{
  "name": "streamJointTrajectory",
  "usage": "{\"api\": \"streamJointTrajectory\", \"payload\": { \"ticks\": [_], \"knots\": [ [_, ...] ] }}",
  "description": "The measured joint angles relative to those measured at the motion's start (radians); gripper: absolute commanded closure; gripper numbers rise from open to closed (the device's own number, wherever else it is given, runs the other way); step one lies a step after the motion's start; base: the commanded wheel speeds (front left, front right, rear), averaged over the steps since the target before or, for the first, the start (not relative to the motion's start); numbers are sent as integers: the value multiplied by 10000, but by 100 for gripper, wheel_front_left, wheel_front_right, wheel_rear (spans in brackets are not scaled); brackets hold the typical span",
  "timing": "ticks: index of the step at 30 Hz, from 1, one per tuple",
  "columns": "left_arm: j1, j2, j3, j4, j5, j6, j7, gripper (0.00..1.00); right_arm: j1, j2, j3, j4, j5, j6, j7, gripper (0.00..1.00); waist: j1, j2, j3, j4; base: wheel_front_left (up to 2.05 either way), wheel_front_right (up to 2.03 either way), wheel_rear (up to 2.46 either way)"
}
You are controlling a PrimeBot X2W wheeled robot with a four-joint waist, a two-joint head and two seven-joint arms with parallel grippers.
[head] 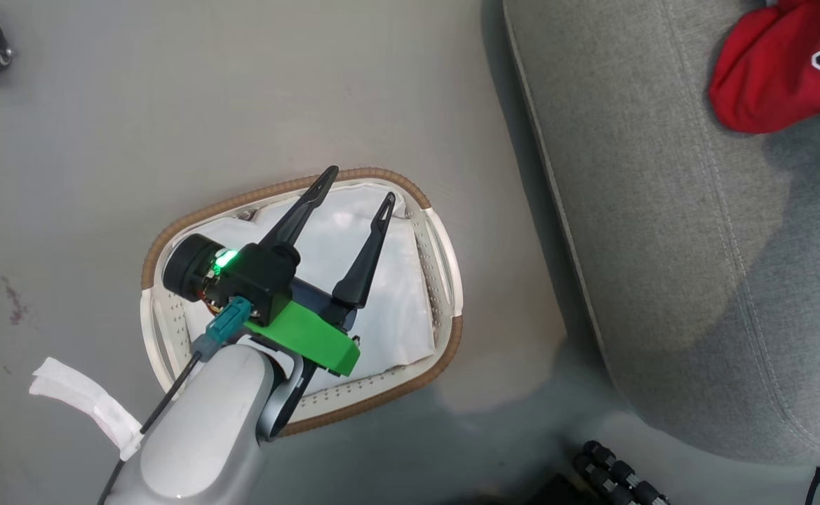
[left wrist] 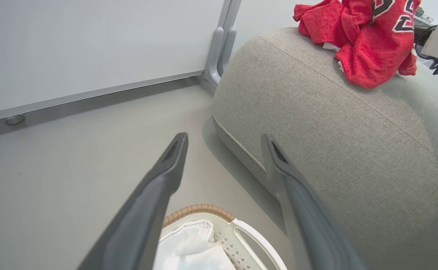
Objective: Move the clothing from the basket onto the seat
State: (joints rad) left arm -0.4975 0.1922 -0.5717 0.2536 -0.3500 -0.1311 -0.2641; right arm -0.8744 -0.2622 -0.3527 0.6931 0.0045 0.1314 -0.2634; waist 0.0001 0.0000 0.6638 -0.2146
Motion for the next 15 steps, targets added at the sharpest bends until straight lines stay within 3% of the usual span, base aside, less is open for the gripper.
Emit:
{"api": "streamJointTrajectory", "payload": {
  "ticks": [1,2,15],
  "knots": [
    [3,-12,21,10,-2,0,0,0,68,31,-31,-92,-38,0,2,4,0,0,-47,-13,0,0,0],
    [7,-25,36,8,-4,0,-2,0,115,44,-46,-192,-59,0,2,0,0,0,-87,-24,0,0,0],
    [484,-487,614,-155,-370,0,0,0,1644,-186,305,-1496,-35,0,2,0,-1,0,-1333,-109,0,0,0]
  ]
}}
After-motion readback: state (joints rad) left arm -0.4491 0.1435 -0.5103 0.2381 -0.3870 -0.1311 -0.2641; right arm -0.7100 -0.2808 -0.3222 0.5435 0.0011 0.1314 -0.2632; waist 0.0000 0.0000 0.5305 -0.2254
